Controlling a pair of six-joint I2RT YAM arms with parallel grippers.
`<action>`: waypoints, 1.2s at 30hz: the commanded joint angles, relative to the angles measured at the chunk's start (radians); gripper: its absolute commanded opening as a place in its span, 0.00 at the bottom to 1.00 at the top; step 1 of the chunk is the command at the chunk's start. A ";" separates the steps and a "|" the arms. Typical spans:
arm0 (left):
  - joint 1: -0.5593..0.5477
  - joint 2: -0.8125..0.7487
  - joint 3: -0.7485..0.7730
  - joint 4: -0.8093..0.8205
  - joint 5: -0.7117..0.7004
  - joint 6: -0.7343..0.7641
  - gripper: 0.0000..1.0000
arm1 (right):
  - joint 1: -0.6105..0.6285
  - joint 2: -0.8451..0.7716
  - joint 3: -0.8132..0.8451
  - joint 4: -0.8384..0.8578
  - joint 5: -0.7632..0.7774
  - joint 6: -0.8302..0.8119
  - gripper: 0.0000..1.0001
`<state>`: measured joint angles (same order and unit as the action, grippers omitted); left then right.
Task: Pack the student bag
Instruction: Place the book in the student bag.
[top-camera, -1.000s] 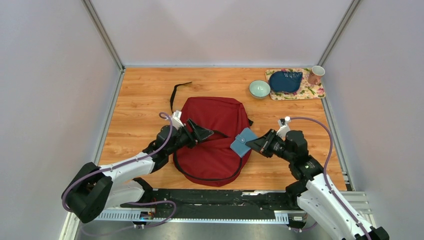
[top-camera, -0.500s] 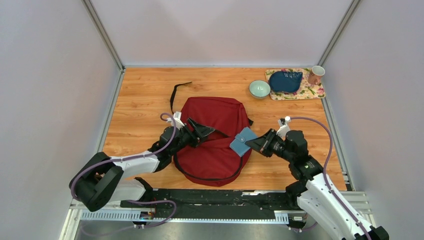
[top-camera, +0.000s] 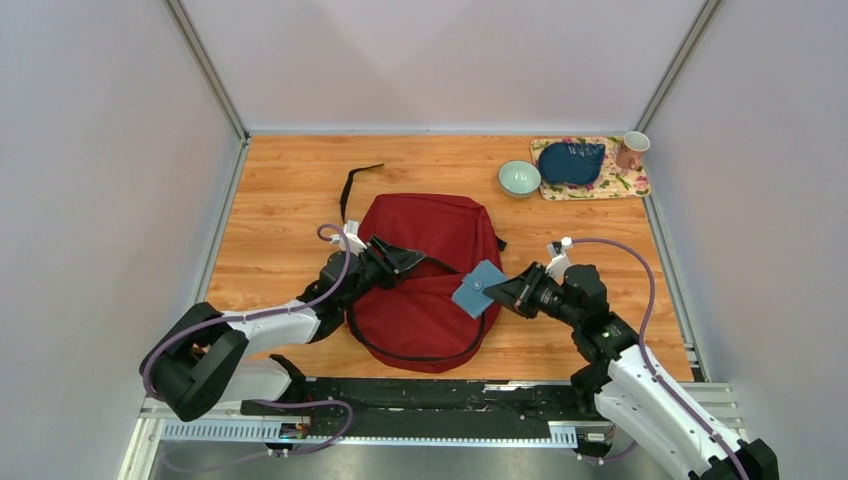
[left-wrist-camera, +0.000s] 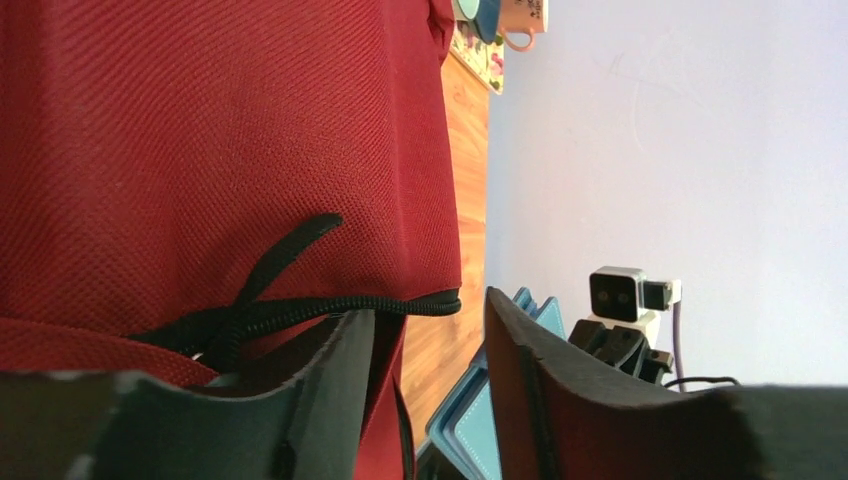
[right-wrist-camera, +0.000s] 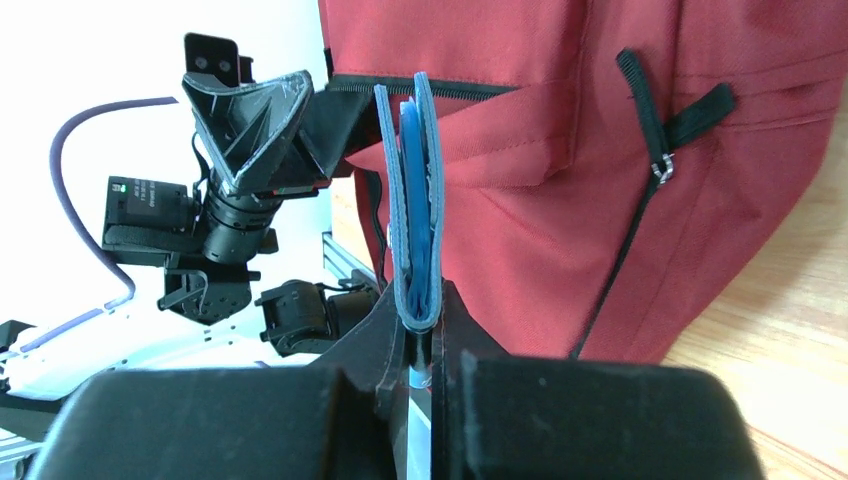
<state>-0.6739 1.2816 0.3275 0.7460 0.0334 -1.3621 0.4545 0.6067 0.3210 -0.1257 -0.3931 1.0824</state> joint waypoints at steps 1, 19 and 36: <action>-0.004 -0.062 0.073 -0.094 -0.032 0.096 0.48 | 0.050 0.043 -0.010 0.161 0.013 0.054 0.00; 0.051 -0.008 0.238 -0.250 0.151 0.202 0.00 | 0.219 0.473 0.033 0.647 -0.047 0.214 0.00; 0.089 0.041 0.249 -0.053 0.392 0.063 0.00 | 0.234 0.938 0.081 1.219 -0.161 0.404 0.00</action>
<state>-0.5804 1.3418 0.5522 0.5446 0.3519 -1.2636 0.6750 1.4700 0.3882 0.8207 -0.5415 1.3819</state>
